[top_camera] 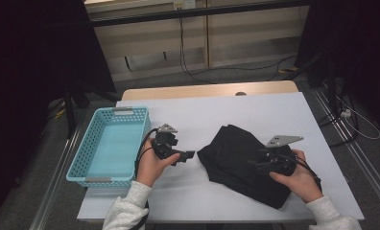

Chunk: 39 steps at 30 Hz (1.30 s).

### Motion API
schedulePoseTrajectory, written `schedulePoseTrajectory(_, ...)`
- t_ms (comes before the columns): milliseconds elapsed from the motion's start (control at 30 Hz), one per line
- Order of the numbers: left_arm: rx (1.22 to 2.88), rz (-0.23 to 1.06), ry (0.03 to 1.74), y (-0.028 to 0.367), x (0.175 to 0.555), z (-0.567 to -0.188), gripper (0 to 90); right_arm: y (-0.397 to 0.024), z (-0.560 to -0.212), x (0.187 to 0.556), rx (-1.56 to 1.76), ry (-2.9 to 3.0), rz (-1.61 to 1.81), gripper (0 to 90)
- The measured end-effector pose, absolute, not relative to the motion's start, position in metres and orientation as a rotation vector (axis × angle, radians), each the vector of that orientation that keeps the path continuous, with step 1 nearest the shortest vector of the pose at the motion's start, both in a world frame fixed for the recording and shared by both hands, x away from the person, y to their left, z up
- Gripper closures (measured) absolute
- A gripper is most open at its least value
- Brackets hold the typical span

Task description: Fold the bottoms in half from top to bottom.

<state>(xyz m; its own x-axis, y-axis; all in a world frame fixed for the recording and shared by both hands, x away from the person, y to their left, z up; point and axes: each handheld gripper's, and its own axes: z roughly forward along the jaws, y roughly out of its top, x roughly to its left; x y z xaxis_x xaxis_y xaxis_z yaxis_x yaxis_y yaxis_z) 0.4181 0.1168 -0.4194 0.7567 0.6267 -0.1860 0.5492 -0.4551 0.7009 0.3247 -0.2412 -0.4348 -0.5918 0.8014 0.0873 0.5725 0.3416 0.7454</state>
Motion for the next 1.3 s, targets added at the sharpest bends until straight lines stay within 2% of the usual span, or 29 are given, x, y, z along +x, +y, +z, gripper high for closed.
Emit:
schedulePoseTrajectory(367,2.159,0.117,0.879,0.116,0.417,-0.420,11.4,-0.233,-0.446,0.316,1.198,2.343,1.057,26.6)
schedulePoseTrajectory(733,2.169,0.108,0.883,0.113,0.416,-0.423,11.4,-0.226,-0.446,0.308,1.166,2.361,1.071,28.6)
schedulePoseTrajectory(967,2.164,0.107,0.903,0.107,0.411,-0.430,11.5,-0.231,-0.447,0.311,1.189,2.322,1.074,23.6)
schedulePoseTrajectory(1067,2.164,0.088,0.910,0.102,0.409,-0.435,14.2,-0.232,-0.446,0.312,1.201,2.295,1.079,20.8)
schedulePoseTrajectory(1300,2.160,0.125,0.899,0.089,0.407,-0.440,16.9,-0.234,-0.446,0.313,1.215,2.288,1.081,20.3)
